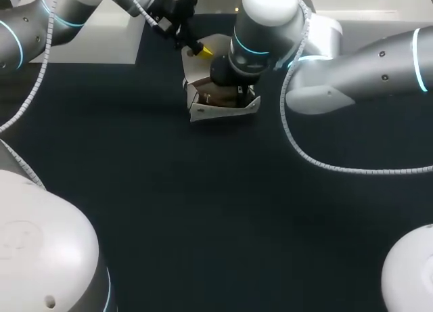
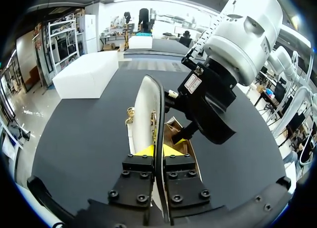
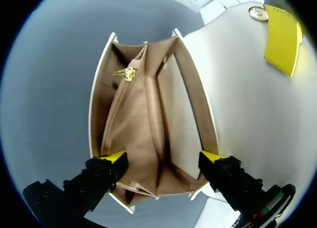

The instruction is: Pick up the bag, open it, inspect its contents, close it, and place it on the opposite side

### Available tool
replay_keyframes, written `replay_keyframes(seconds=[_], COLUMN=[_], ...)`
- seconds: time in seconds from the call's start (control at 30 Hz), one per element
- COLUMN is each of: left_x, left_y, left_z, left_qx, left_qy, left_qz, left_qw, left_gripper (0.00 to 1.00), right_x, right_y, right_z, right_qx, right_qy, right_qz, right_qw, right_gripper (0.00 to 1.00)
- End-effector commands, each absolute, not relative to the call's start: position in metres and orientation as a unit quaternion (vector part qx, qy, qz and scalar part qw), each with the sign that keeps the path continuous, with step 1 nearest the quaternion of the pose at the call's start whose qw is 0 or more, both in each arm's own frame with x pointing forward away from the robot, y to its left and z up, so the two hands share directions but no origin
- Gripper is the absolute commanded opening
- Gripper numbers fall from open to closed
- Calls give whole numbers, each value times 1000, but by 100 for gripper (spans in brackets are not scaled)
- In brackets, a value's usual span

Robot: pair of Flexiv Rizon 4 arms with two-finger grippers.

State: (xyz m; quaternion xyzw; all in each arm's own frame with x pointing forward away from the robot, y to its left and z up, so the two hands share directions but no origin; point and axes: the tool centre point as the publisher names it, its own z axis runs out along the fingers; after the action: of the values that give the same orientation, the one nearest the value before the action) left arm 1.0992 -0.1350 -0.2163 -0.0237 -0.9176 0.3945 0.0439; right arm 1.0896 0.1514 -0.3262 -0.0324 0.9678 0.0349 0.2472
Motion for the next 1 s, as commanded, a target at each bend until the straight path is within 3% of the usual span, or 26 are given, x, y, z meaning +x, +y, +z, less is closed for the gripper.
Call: replay_keyframes(seconds=[0.03,0.7,0.73,0.8,0.9,1.0], left_x=[1101,1101,1101,1100,1098,1095], left_y=[-134,-135,-135,-134,-133,-132], left_z=[-217,-216,-216,-215,-211,-207], left_qx=[-26,-27,-27,-28,-31,-35], left_qy=[-917,-916,-916,-916,-915,-914], left_qz=[396,397,397,398,401,402], left_qw=[46,45,45,44,39,32], left_gripper=[0,0,0,0,0,0], right_x=[1093,1094,1094,1093,1089,1085], right_y=[151,151,151,151,151,151], right_z=[-334,-330,-329,-325,-316,-304], right_qx=[-32,-31,-31,-29,-27,-23], right_qy=[968,966,966,964,960,955], right_qz=[32,32,32,32,31,30], right_qw=[246,253,255,261,276,295], right_gripper=[100,100,95,42,23,27])
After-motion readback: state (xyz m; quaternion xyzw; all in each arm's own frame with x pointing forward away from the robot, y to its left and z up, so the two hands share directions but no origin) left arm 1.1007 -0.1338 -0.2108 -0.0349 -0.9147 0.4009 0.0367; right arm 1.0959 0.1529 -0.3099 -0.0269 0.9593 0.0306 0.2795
